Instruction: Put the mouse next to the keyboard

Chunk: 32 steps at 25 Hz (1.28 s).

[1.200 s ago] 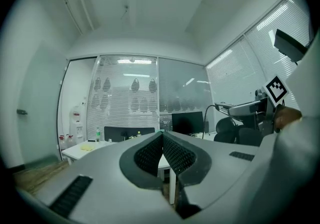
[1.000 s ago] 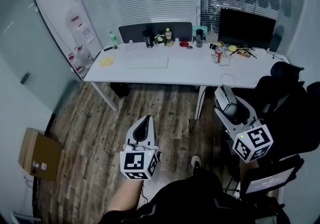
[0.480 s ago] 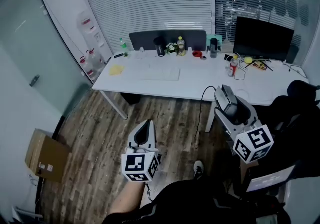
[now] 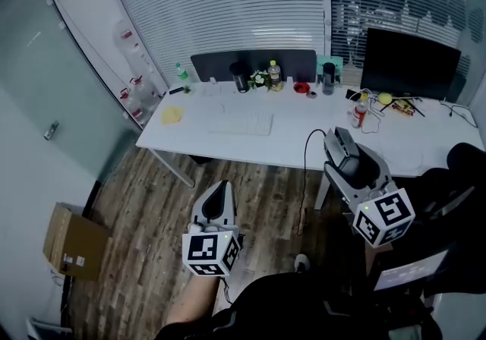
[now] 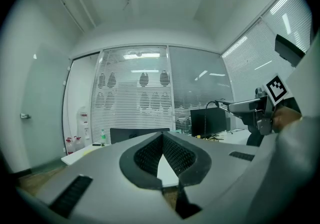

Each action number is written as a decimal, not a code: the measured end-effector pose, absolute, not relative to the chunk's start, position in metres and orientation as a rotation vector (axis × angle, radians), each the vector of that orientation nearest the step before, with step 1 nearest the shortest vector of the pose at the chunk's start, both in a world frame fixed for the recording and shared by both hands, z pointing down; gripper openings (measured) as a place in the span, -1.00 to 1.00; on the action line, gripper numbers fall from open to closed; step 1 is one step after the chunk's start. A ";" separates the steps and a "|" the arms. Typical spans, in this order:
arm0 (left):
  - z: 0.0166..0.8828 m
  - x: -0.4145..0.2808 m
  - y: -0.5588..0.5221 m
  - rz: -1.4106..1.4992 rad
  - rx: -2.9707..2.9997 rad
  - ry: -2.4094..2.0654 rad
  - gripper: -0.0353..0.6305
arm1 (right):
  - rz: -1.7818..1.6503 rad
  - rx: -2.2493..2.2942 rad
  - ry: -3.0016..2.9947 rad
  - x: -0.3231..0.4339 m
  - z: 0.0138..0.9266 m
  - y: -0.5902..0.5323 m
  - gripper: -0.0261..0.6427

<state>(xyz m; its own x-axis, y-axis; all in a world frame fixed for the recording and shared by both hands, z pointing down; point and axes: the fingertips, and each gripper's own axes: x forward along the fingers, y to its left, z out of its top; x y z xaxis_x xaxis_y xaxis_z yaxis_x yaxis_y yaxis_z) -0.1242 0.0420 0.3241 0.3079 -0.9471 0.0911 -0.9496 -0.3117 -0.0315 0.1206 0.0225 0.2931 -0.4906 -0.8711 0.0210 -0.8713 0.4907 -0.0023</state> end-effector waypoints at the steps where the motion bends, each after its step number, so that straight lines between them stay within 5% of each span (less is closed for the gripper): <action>1: 0.324 -0.121 0.035 0.147 2.519 -1.831 -0.81 | 0.024 1.575 -2.698 0.123 0.294 0.016 -0.02; 32: 0.348 -0.073 -0.153 0.155 2.636 -1.612 -0.81 | -0.007 1.648 -2.591 0.144 0.300 -0.131 -0.03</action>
<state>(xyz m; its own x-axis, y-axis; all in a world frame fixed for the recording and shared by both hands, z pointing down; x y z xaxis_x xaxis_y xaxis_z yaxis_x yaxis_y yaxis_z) -0.0734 -0.1534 0.3477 0.4525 -0.8849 0.1105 -0.8897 -0.4564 -0.0114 0.1439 -0.1310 0.2996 -0.4221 -0.9047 0.0571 -0.9044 0.4246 0.0416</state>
